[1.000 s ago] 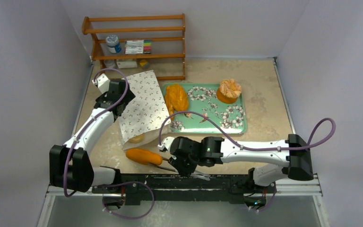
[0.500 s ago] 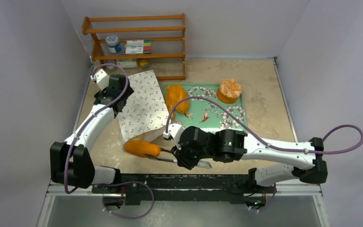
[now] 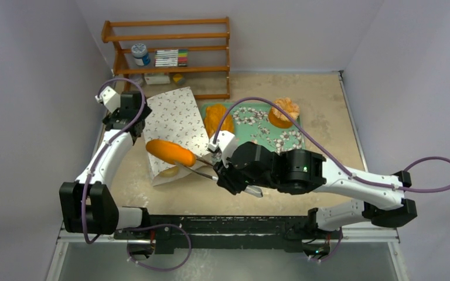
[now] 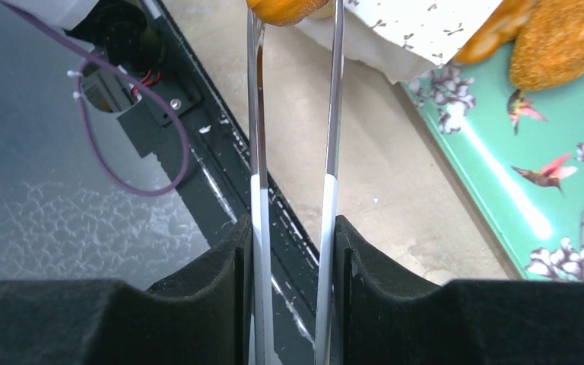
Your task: Take the fake bread out of the paper bag
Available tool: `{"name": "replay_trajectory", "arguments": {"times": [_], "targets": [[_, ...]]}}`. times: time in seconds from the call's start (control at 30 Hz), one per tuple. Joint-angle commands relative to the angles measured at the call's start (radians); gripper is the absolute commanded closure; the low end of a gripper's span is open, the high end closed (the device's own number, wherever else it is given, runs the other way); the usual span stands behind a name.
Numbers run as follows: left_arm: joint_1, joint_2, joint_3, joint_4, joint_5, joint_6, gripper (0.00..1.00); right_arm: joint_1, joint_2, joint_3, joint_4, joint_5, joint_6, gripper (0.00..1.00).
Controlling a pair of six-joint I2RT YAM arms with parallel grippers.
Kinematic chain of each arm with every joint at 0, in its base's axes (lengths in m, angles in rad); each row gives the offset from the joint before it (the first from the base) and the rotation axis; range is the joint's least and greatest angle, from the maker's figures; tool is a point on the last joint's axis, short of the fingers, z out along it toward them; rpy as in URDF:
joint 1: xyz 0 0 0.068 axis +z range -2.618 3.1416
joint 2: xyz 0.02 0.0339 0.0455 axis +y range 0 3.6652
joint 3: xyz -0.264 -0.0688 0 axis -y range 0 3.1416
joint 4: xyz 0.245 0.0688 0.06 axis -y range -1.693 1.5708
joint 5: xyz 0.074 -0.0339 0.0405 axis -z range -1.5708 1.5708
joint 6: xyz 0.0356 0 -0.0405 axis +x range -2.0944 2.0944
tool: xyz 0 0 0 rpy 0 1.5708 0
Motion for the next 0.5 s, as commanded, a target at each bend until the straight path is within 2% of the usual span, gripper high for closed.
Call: {"name": "replay_trajectory", "arguments": {"times": [0.0,0.23,0.33,0.47], "targets": [[0.047,-0.04,0.047,0.018,0.023,-0.009,0.09,0.006,-0.037,0.1,0.01,0.143,0.027,1.0],[0.082,-0.052,0.034,0.037,0.076,-0.013,0.09,-0.012,0.024,0.15,-0.017,0.385,0.113,1.0],[0.094,-0.057,0.035,0.039,0.102,-0.007,0.09,-0.119,0.051,0.135,0.0,0.397,0.136,1.0],[0.101,-0.076,0.03,0.038,0.126,0.008,0.09,-0.278,0.036,0.032,0.129,0.38,0.126,1.0]]}}
